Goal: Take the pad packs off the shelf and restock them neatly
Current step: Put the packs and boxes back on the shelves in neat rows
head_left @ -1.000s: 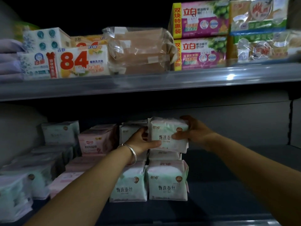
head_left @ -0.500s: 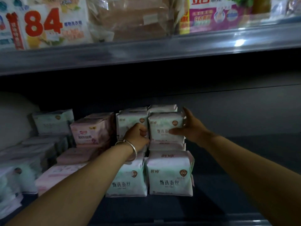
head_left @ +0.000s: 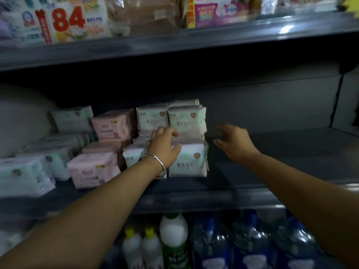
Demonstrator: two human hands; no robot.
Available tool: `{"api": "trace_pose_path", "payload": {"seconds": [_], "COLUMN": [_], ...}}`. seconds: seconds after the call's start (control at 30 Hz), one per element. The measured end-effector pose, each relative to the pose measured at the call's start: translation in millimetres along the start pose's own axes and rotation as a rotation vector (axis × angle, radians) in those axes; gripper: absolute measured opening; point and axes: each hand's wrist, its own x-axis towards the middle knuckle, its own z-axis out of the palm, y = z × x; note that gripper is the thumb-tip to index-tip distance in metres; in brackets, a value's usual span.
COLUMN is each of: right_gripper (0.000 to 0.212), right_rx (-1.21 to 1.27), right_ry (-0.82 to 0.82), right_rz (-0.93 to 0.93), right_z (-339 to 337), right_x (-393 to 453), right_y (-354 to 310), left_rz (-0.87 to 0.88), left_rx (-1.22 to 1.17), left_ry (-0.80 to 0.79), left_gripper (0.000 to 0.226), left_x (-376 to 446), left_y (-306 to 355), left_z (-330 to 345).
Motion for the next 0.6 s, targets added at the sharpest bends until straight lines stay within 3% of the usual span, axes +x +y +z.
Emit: {"api": "trace_pose_path", "payload": {"seconds": [0.23,0.5,0.6], "right_gripper": [0.042,0.049,0.051], "right_rx": [-0.168,-0.417,-0.477], "right_ry": [-0.031,-0.385,-0.475], "right_rz": [-0.19,-0.102,-0.064], "right_z": [-4,-6,-17], "right_x": [-122,-260,-290], "right_y": [36,124,152], "left_rz": [0.048,0.045,0.119], "left_rx": [0.144,0.287,0.344], "left_ry": [0.023,-0.328,-0.458], "left_gripper": [0.036,0.048,0.053], "left_x": [-120,-249,-269], "left_y": [47,91,112], "left_z": [24,112,141]}}
